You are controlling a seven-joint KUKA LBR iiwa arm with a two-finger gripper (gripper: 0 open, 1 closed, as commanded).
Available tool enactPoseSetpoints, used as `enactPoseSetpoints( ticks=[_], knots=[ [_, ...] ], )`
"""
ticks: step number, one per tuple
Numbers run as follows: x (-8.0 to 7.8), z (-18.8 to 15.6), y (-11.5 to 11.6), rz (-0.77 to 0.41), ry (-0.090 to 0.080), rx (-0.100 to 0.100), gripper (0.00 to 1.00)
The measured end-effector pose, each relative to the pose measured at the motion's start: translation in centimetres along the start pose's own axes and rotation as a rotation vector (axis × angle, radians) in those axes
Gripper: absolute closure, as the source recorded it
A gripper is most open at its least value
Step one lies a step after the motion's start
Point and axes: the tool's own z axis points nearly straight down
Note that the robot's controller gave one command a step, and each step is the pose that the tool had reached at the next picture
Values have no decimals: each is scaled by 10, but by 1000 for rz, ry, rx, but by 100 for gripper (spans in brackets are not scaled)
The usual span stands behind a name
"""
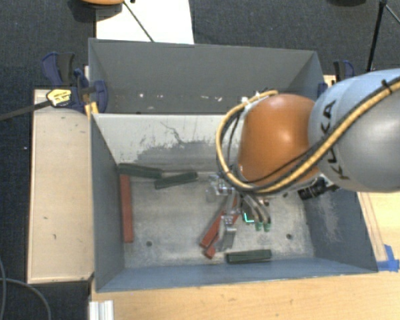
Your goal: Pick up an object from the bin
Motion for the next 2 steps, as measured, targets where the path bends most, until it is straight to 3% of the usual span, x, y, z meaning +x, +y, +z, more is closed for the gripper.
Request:
enactPoseSetpoints(
  ticks=[1,2],
  knots=[
    [-2,-4,-1,4,-8,-1,0],
    [-15,40,-7,-201,-17,0,0]
  ],
)
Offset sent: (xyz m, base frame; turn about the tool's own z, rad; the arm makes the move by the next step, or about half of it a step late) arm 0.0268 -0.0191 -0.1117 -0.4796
